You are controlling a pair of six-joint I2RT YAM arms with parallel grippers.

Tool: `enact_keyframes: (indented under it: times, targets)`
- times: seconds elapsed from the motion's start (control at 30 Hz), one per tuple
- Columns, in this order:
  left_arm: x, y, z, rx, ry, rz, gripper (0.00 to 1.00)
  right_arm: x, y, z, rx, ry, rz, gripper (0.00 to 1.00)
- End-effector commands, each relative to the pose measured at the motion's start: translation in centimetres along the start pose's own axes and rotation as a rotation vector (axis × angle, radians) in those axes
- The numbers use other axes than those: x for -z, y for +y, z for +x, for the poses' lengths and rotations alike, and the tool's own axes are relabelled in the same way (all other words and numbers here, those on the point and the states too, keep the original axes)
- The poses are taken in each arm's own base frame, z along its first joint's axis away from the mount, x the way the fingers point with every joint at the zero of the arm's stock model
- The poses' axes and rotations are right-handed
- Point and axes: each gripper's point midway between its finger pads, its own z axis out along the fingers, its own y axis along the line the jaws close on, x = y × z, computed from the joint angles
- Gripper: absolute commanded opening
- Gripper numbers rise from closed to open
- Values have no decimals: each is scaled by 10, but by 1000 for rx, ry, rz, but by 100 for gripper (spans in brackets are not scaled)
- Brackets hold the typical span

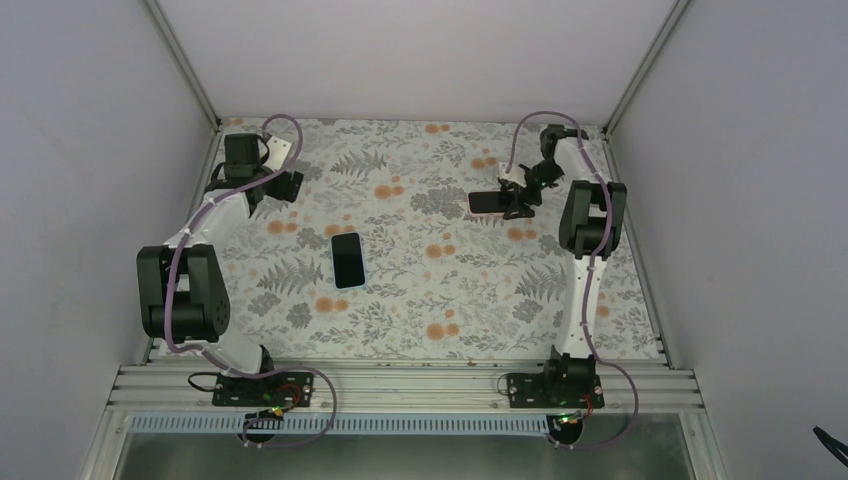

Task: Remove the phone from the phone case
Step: Adjust the phone at the center of the board.

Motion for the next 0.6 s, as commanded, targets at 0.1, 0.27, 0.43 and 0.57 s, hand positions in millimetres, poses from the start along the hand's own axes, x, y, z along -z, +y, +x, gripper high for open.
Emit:
enact_keyframes:
  times: [0.1,0.27,0.43,0.57]
  targets:
    - [8,3,-6,-6,-19,-3,100,18,-15,-3,-52,-98,53,100]
    - [13,3,-7,-10,-27,-9,100,22,-16,0,-74,-104,54,100]
    - [14,2,-9,-8,-31,-4,100,8,-24,16,-173,-75,40,94]
    - [16,3,-9,-11,-32,-7,100,-1,-18,24,-241,-71,5,84]
